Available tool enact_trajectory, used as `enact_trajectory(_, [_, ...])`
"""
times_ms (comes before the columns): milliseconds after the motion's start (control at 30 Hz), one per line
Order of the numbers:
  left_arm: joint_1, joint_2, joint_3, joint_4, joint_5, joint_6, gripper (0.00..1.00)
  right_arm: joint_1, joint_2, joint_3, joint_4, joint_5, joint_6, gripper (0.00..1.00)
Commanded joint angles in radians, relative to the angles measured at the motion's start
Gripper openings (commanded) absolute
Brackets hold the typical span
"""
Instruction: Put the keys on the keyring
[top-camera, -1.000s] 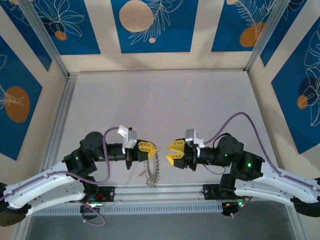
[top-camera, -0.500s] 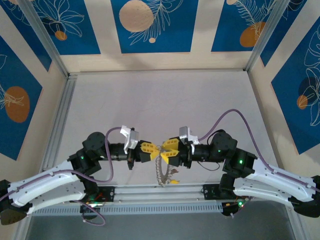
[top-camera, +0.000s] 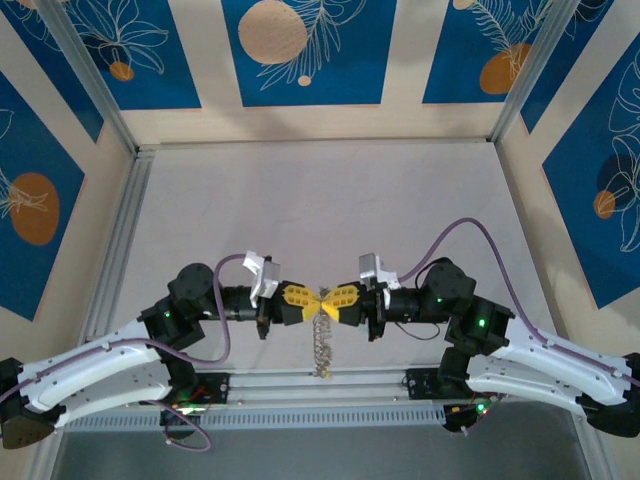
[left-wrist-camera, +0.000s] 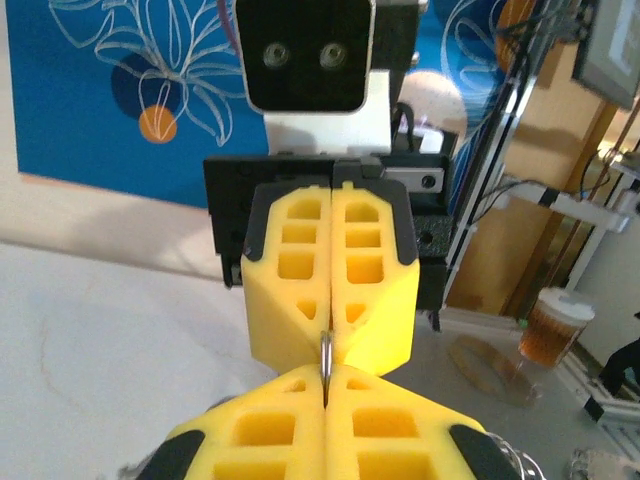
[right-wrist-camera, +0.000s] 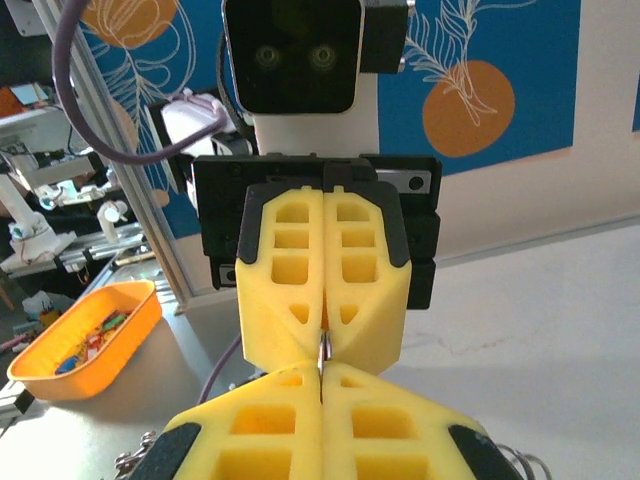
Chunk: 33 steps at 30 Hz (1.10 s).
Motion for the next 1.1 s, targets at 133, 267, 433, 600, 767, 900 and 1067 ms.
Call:
enact_trajectory(133, [0.002,0.001,0.188,-0.354,-0.071,0.142,0.19,-0.004,0.028,0.175,-0.298,0.059,-0.142,0.00])
enact_trajectory(267, [0.002,0.034,0.307,-0.576,-0.100,0.228,0.26,-0.004,0.088,0.275,-0.442,0.078,-0.192,0.00])
enact_trajectory(433, [0.002,0.106,0.444,-0.787,-0.113,0.314,0.28,-0.004,0.184,0.389,-0.575,0.071,-0.242,0.00])
enact_trajectory(600, [0.002,0.165,0.508,-0.877,-0.081,0.353,0.31,-0.004,0.232,0.451,-0.611,0.072,-0.267,0.00])
enact_trajectory(767, [0.002,0.198,0.530,-0.910,-0.066,0.361,0.30,-0.004,0.249,0.480,-0.621,0.057,-0.294,0.00])
enact_trajectory(900, [0.002,0.210,0.542,-0.923,-0.076,0.374,0.30,-0.004,0.266,0.494,-0.630,0.022,-0.308,0.00])
enact_trajectory(1067, [0.001,0.225,0.557,-0.934,-0.070,0.385,0.27,0.000,0.280,0.508,-0.648,0.006,-0.325,0.00])
